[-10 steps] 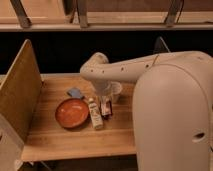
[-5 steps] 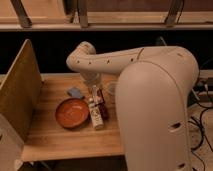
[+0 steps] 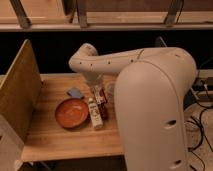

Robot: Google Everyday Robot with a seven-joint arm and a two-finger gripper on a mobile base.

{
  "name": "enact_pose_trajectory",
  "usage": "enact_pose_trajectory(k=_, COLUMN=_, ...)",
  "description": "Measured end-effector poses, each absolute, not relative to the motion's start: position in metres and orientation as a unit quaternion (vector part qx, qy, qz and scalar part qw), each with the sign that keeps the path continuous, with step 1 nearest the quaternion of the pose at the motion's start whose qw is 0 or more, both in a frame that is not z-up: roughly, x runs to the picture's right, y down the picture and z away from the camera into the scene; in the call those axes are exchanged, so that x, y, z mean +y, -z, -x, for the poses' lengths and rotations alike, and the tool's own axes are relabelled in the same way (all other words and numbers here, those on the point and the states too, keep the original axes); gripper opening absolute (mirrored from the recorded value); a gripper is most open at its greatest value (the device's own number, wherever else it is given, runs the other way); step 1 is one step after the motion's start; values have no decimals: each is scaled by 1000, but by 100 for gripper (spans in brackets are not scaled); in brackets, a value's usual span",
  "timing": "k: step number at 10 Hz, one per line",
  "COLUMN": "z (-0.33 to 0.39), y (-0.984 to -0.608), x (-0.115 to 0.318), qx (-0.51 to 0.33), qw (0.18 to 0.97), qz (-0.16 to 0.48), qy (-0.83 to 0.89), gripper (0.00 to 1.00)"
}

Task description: Place the eraser on the white sponge

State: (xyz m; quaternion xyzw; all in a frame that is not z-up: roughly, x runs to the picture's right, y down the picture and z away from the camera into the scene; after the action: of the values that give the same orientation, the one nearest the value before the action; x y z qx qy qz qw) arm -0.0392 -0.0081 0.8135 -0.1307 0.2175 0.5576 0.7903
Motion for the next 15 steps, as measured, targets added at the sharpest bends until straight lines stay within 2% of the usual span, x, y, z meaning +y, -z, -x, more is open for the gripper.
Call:
enact_pose_trajectory(k=4, z=117, y=-850, x=-43, qx=125, qw=890, qz=127, qy=-420, gripper=0)
enact_pose_trajectory(k=10, z=181, y=-860, x=-9, qx=22, qw=947, qz=206, qy=-246, gripper=0)
enact_pose_trajectory(k=12, z=183, y=-859, x=-10, qx=16, qw=952, qz=200, qy=-232, gripper=0)
enact_pose_trajectory(k=15, z=170, y=-868, x=-38, qx=17, qw=967, qz=160, qy=-199, gripper=0)
